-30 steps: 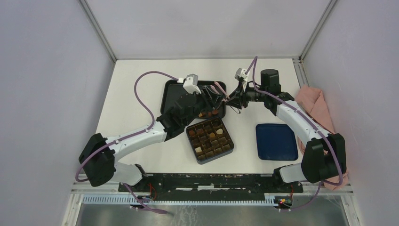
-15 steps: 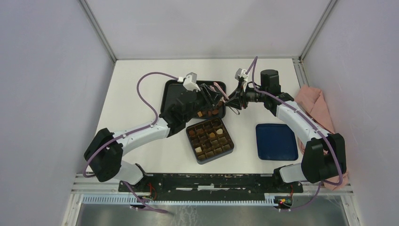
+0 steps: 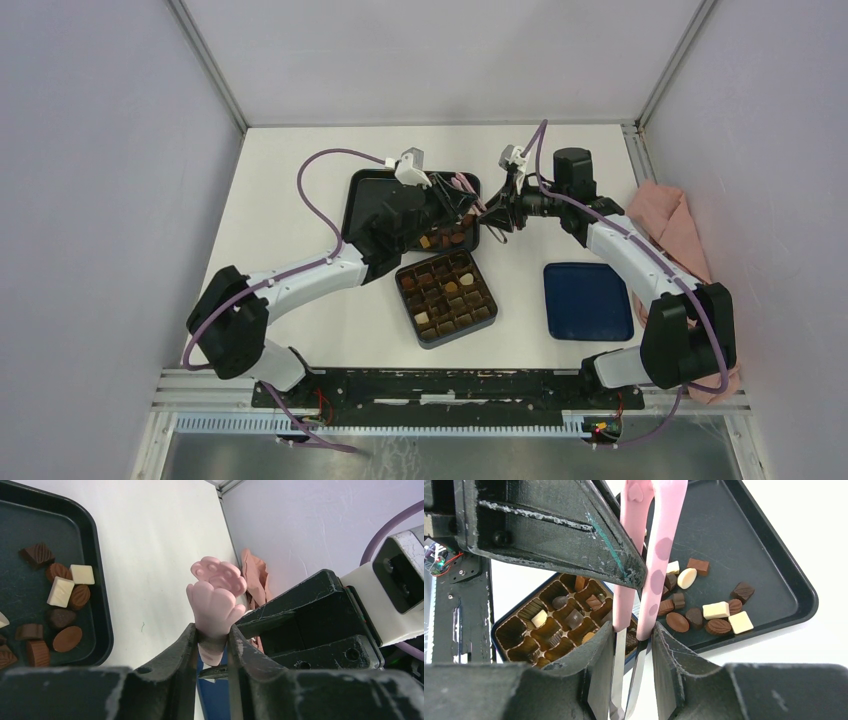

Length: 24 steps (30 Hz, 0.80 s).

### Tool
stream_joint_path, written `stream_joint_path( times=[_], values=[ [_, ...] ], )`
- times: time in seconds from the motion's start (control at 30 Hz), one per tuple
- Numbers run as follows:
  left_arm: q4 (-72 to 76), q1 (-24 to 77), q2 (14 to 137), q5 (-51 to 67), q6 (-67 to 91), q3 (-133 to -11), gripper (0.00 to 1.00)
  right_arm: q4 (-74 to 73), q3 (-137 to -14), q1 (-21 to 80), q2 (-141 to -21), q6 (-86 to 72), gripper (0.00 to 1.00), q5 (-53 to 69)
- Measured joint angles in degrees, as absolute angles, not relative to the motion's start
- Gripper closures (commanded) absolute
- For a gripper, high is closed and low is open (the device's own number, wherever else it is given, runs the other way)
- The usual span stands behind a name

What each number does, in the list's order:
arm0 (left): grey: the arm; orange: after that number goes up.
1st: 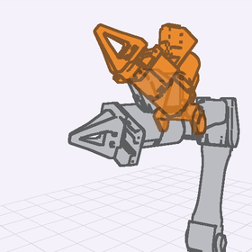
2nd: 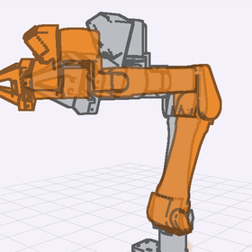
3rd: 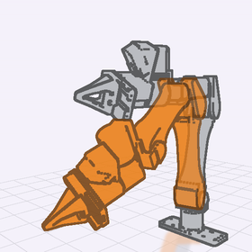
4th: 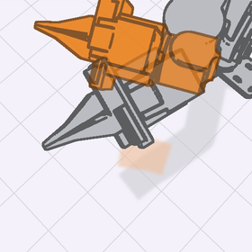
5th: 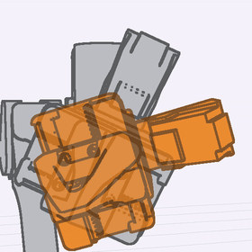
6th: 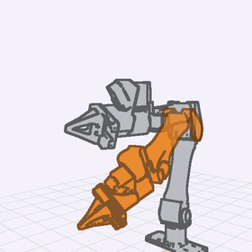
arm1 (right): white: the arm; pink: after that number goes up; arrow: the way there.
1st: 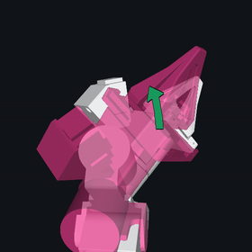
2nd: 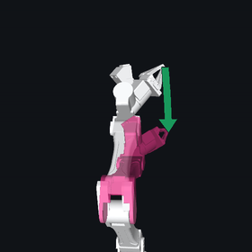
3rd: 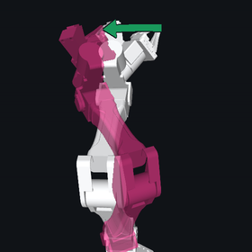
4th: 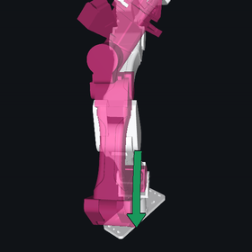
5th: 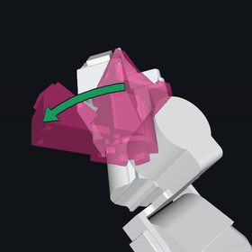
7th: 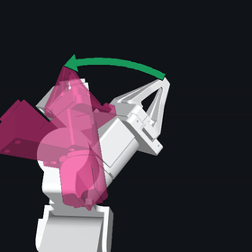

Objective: Pack the chocolate
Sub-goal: Adjust the clamp.

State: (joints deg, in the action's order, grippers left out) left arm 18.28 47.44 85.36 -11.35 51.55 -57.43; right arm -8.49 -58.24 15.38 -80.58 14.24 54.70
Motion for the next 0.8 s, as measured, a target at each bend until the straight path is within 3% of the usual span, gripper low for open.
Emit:
stream_joint_path(
  times=[0.13,0.33,0.37,0.43,0.5,0.8],
  values=[
    [18.2,47.4,85.4,-11.4,51.5,-57.5,0.89,-8.3,-58.2,15.4,-80.6,13.7,0.64,54.6],
    [18.3,47.4,85.4,-11.3,51.5,-57.5,0.95,-8.1,-58.2,15.5,-80.6,13.1,0.64,54.4],
    [18.4,47.4,85.4,-11.2,51.5,-57.5,0.91,-7.9,-58.2,15.5,-80.6,13.0,0.64,54.5],
    [18.7,47.4,85.4,-10.5,51.4,-57.5,0.72,-7.6,-58.2,15.5,-80.6,12.7,0.64,54.5],
    [19.0,47.3,85.4,-10.1,51.1,-57.5,0.60,-7.3,-58.1,15.5,-80.6,12.4,0.64,54.5],
    [23.1,47.1,83.6,-7.2,50.9,-54.1,0.49,-5.2,-57.2,15.8,-80.6,9.8,0.64,57.4]
  ],
)
